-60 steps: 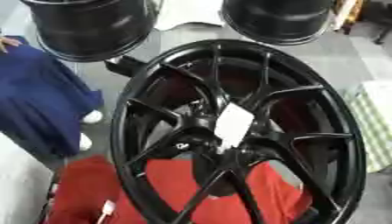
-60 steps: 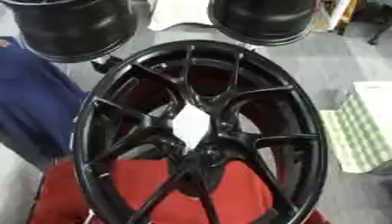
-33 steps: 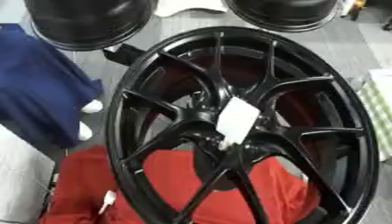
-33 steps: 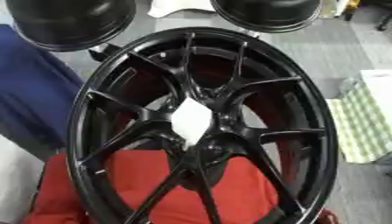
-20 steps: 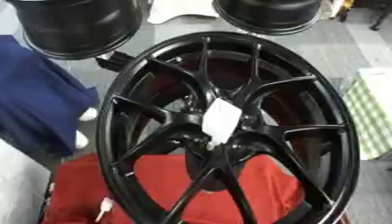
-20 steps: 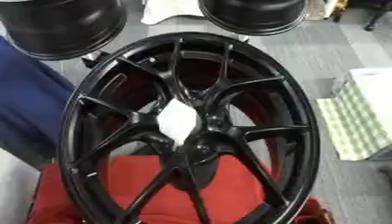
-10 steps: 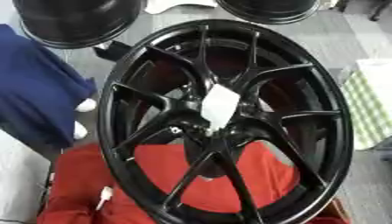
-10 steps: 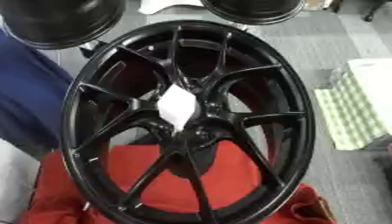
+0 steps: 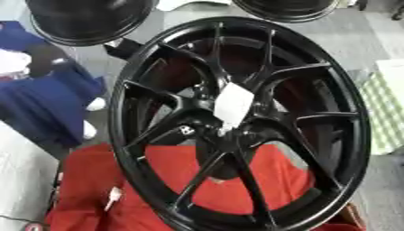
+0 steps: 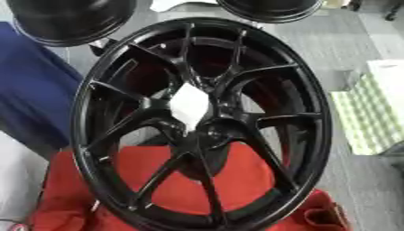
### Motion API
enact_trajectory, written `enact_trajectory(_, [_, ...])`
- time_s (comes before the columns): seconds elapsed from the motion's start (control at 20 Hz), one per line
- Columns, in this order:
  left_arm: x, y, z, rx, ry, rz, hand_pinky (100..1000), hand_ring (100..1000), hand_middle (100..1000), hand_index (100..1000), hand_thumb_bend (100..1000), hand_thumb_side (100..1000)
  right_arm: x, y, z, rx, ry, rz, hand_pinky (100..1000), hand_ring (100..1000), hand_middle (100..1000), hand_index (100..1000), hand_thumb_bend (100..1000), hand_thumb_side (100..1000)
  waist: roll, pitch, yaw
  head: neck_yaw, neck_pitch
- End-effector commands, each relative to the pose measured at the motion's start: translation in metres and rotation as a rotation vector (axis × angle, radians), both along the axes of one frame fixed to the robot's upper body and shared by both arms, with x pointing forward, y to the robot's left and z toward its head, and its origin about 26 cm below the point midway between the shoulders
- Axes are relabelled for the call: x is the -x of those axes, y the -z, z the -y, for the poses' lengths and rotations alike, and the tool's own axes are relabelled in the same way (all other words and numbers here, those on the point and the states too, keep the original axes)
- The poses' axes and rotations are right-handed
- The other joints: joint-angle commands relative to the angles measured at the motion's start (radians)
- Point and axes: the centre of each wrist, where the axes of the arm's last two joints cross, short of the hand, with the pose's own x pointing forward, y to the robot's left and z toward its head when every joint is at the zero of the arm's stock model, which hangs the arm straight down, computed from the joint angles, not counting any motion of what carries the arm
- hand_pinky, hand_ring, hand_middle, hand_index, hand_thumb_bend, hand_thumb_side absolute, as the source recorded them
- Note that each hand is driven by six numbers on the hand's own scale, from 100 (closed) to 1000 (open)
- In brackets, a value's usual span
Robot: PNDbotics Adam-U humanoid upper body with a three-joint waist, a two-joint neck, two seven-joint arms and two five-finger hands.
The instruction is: Pull the pin out of the wheel hub.
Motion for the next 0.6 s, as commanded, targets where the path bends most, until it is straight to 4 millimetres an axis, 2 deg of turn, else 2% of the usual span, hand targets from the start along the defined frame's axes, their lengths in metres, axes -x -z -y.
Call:
enact_trajectory(0.05, [-0.005,-0.007,0.009,-0.080,0.009,-0.019,860,849,805,898,370,580,0.003,-0.010,-0.001,0.018,-0.011,0.023,661,745,699,757,100,712,0.001,-0.029,0.003,-0.010,-0.011])
enact_trajectory(0.35, [-0.015,-0.009,0.029,-0.166,0.066,-0.068,862,852,810,903,376,555,0.002,-0.011,-0.002,0.021,-0.018,0.017,656,741,695,754,100,714,0.006,-0.036,0.002,-0.033,-0.004])
enact_trajectory(0.6, [-0.025,-0.005,0.048,-0.167,0.120,-0.113,857,847,800,897,391,552,0.001,-0.013,-0.004,0.024,-0.032,0.013,658,739,694,755,100,716,0.013,-0.041,-0.004,-0.029,-0.010])
